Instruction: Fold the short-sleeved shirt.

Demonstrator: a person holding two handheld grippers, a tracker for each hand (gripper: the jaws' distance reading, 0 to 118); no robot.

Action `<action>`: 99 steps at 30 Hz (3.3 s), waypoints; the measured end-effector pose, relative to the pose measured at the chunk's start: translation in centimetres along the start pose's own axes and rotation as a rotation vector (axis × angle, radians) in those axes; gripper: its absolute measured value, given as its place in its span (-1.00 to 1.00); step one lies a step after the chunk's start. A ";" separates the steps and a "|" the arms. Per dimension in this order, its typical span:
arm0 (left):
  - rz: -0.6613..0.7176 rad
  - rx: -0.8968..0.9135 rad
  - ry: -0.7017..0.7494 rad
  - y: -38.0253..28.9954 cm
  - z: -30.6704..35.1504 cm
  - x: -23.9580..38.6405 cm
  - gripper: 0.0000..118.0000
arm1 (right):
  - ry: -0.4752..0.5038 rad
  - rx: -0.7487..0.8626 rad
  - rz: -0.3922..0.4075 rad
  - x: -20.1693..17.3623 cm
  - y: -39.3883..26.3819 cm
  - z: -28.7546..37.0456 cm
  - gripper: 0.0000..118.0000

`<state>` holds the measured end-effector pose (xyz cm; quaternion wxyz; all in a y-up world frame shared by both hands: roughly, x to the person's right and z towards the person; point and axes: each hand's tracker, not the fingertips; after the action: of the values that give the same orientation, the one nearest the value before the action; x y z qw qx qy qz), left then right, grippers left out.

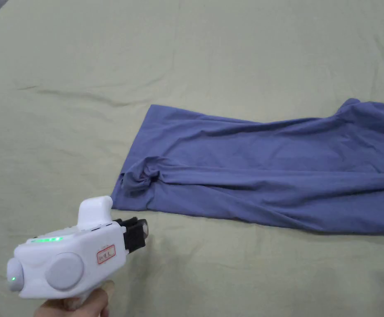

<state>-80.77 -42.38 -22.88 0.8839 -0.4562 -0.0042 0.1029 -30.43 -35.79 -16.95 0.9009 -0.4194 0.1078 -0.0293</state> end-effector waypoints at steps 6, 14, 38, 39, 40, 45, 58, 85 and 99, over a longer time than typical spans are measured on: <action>-0.160 0.034 0.155 6.5 -6.0 -0.8 1.00 | -0.065 0.002 0.033 1.0 1.2 0.3 -0.96; -0.144 -0.001 0.043 7.4 -9.0 -1.5 -0.99 | -0.219 -0.072 -0.027 5.9 1.6 -3.1 -0.96; 0.034 -0.108 -0.107 5.9 4.3 -4.2 -0.99 | -0.070 -0.192 -0.169 8.4 4.6 -0.4 -0.80; 0.037 -0.126 -0.116 5.4 4.9 -4.4 -0.99 | -0.069 -0.222 -0.170 8.0 4.1 0.4 -0.80; 0.049 -0.159 -0.134 4.7 5.5 -4.7 -0.99 | -0.030 -0.269 -0.202 9.2 3.9 0.5 -0.80; 0.019 -0.272 -0.122 1.0 5.9 -4.8 -0.99 | -0.045 -0.382 -0.206 9.4 0.2 0.8 -0.80; -0.001 -0.390 -0.075 -1.5 0.3 -6.2 -0.89 | -0.091 -0.489 -0.206 11.5 -3.3 -5.5 -0.57; -0.178 -0.077 0.044 11.6 -6.7 0.7 1.00 | 0.055 -0.106 -0.151 0.9 3.5 -2.3 -0.93; -0.046 -0.081 -0.114 15.8 -6.6 -0.9 -1.00 | -0.015 -0.092 -0.236 8.3 8.2 -3.6 -0.93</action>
<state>-83.78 -38.98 -39.38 0.8651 -0.4849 -0.0692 0.1082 -23.43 -34.37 -26.85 0.8718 -0.4701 0.0520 -0.1271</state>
